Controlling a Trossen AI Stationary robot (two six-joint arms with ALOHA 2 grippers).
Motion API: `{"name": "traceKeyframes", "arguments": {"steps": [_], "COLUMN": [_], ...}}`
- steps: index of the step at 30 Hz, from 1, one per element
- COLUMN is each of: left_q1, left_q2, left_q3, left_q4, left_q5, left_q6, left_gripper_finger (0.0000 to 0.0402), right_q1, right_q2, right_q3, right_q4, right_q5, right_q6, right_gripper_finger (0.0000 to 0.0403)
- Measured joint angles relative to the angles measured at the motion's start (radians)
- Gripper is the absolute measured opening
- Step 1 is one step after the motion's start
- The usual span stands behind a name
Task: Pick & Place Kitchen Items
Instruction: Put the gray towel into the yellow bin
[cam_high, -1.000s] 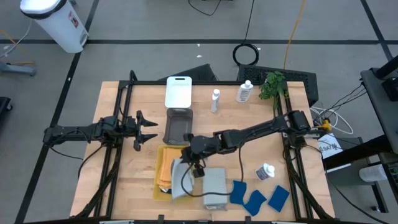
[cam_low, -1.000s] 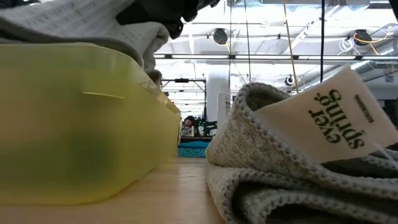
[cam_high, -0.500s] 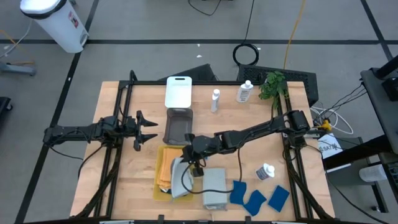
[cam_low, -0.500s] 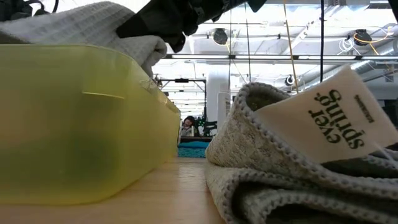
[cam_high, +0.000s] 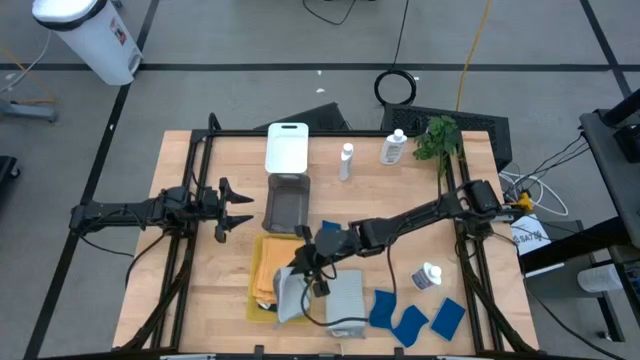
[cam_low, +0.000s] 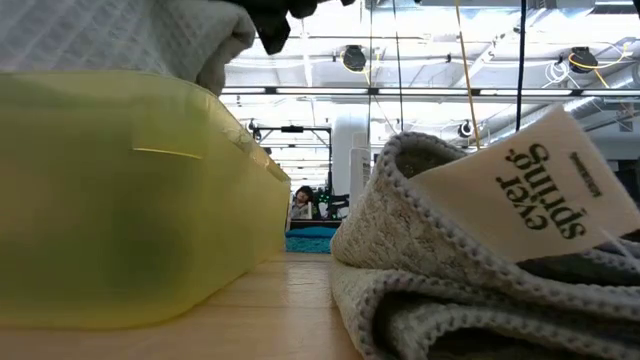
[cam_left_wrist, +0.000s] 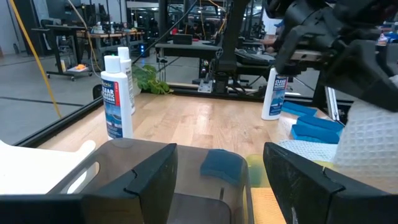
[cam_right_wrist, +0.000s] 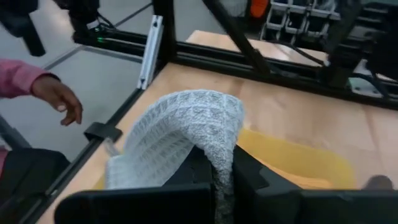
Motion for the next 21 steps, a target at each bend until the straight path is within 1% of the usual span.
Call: {"name": "traceKeyframes", "arguments": {"steps": [6, 8, 12, 15, 21], "left_q1": [0.000, 0.000, 0.000, 0.000, 0.000], "left_q2": [0.000, 0.000, 0.000, 0.000, 0.000], "left_q3": [0.000, 0.000, 0.000, 0.000, 0.000], "left_q4": [0.000, 0.000, 0.000, 0.000, -0.001], "left_q5": [0.000, 0.000, 0.000, 0.000, 0.000], "left_q6": [0.000, 0.000, 0.000, 0.000, 0.000], "left_gripper_finger": [0.0244, 0.0244, 0.0244, 0.0244, 0.0244], "right_q1": [0.019, 0.020, 0.020, 0.030, 0.048], "right_q2": [-0.002, -0.030, -0.085, -0.132, -0.271], "right_q3": [0.000, -0.002, 0.003, 0.000, 0.000], "right_q4": [-0.013, -0.050, -0.069, -0.138, -0.319], "right_q5": [0.000, 0.005, 0.015, 0.062, 0.221], "right_q6": [-0.049, -0.050, -0.056, -0.087, -0.152], "right_gripper_finger": [0.0001, 0.0001, 0.0001, 0.0001, 0.0000]}}
